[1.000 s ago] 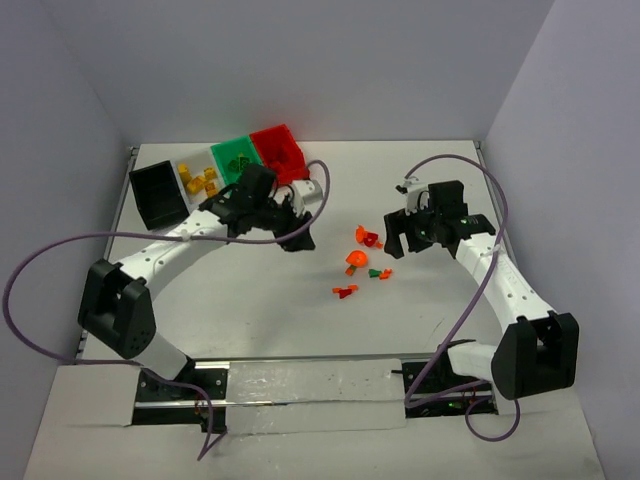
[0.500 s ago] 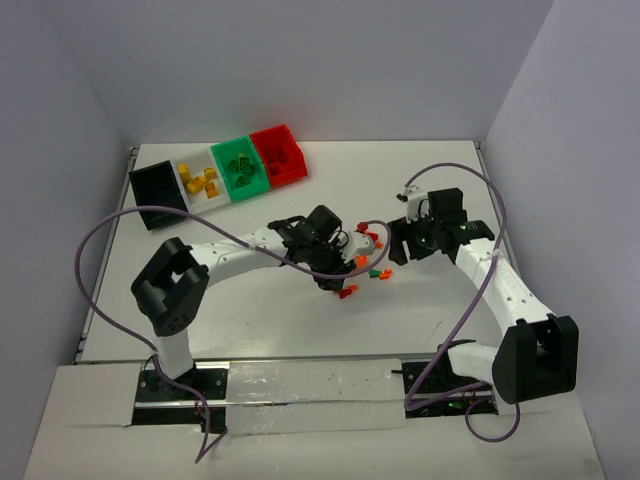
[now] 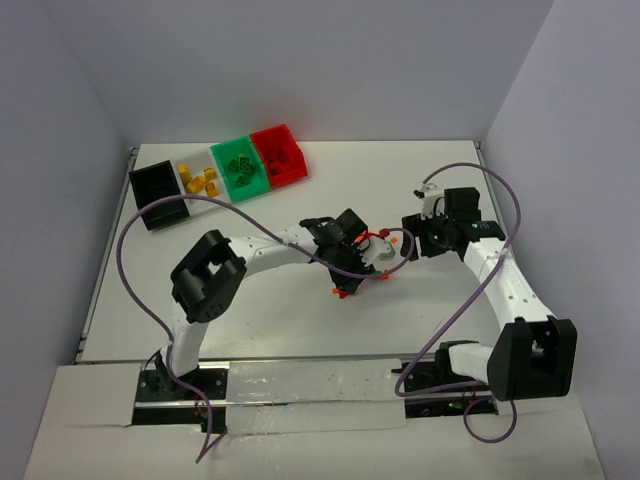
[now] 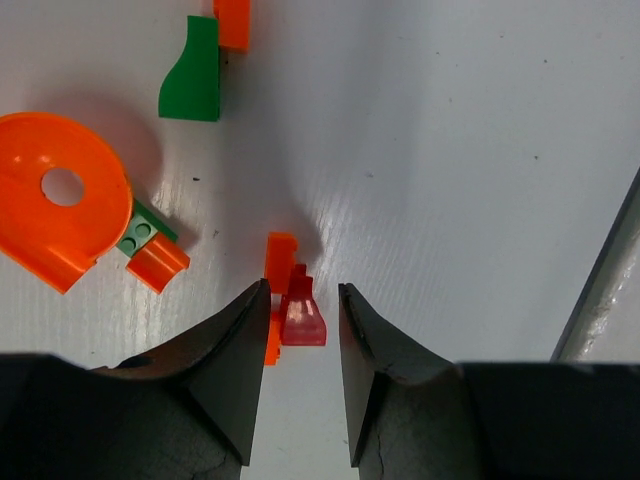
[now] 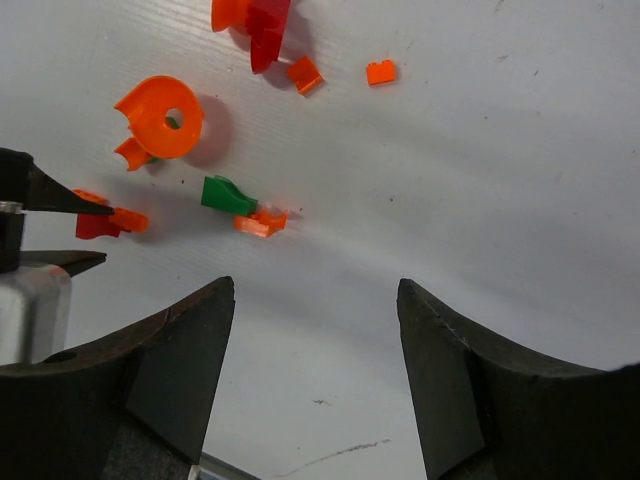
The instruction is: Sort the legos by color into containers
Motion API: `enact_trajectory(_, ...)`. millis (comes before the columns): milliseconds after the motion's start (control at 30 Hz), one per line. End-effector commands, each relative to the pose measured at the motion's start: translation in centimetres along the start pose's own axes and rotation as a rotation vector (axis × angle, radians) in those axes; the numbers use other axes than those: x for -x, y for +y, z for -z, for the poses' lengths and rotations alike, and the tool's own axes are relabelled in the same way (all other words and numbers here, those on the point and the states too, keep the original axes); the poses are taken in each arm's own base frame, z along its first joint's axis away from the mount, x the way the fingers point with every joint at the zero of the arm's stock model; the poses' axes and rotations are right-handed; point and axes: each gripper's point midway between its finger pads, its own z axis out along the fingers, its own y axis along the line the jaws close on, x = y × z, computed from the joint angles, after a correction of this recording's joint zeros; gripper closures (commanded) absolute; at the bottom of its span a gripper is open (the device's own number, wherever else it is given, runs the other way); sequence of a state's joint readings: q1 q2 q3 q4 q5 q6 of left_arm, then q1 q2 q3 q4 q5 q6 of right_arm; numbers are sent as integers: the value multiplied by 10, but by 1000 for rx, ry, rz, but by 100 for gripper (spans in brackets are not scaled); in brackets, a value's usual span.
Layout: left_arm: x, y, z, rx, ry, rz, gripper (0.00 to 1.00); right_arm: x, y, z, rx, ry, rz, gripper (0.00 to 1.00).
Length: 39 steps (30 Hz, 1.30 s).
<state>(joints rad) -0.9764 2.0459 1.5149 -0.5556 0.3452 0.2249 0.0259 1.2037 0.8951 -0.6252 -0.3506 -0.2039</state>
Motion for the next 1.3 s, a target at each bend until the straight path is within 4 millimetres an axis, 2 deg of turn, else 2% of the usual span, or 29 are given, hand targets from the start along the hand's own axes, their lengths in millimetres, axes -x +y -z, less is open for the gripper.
enact_trajectory(0,7,-3,-5,-5,18,-20,57,3,0,5,14,-9,3,27)
enact_trajectory(300,8,6,-19,14,34,-20,57,-1,-6,6,9,-8,-14,27)
enact_trajectory(500,12,12,-18,41,36,-30,51,-2,-6,5,13,-6,-14,27)
enact_trajectory(867,-5,6,-14,26,96,-22,59,-1,-5,6,20,-4,-12,27)
enact_trajectory(1033,-14,4,-9,38,120,-3,67,1,-4,5,29,-5,-19,27)
enact_trajectory(1133,-15,5,-4,59,120,5,75,4,-3,5,32,-14,-26,27)
enact_trajectory(1267,5,19,14,153,67,37,99,19,2,8,45,-80,-70,29)
